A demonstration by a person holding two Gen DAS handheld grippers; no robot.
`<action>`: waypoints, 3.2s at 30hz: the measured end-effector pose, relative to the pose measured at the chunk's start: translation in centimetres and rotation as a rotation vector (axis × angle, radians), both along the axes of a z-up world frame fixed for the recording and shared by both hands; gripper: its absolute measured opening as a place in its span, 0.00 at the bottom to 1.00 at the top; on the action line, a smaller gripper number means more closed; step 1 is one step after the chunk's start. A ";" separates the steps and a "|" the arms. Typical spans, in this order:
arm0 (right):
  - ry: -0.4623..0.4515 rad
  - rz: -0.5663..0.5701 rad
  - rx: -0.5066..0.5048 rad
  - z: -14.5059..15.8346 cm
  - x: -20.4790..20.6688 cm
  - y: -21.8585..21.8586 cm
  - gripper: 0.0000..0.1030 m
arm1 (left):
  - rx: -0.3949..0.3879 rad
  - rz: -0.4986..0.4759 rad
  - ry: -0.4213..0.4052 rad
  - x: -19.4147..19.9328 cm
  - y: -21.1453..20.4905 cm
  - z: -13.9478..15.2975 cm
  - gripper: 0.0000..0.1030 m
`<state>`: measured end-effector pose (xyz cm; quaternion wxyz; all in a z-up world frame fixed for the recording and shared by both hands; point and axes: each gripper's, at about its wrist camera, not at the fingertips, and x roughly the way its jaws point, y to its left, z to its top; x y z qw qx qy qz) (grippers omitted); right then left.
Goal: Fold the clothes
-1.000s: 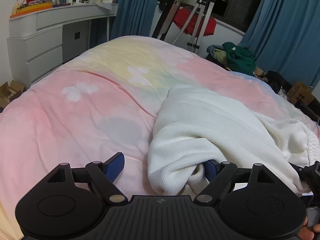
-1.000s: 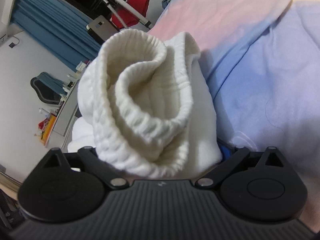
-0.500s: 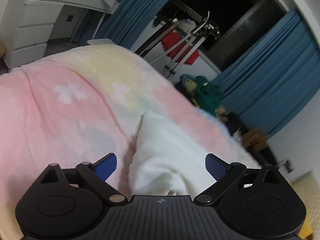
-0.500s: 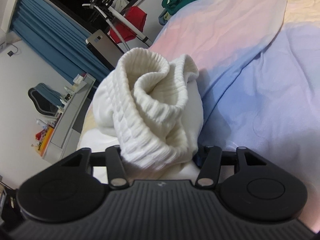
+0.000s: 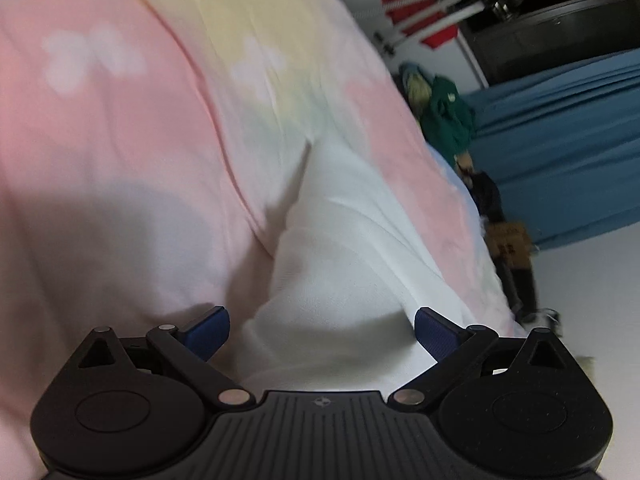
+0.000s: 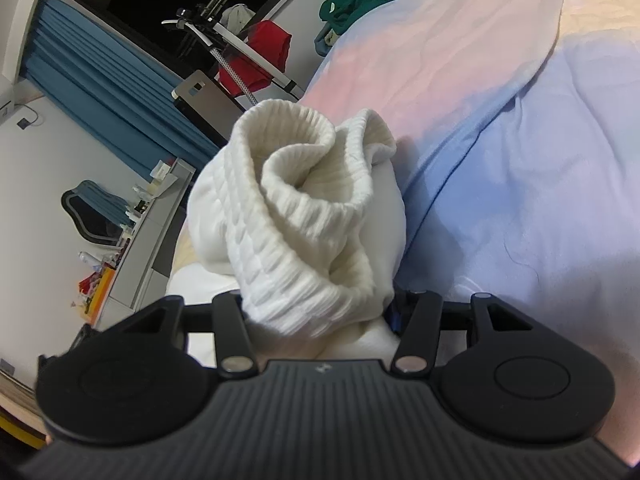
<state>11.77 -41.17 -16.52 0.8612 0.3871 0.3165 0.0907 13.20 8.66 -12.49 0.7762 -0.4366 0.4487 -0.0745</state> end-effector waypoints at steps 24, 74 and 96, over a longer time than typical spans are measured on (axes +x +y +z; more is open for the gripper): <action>-0.095 -0.048 -0.051 3.8 -1.5 0.5 0.42 | 0.164 -0.085 -0.195 -0.1 -4.0 2.0 0.56; 0.080 -0.639 -0.027 1.3 -7.3 -21.4 0.57 | 0.477 -0.624 -0.436 10.2 -35.2 8.9 0.68; -0.181 -0.507 -0.635 15.9 -17.1 -6.4 0.83 | 0.596 -0.608 -0.773 -11.8 -25.3 19.2 1.00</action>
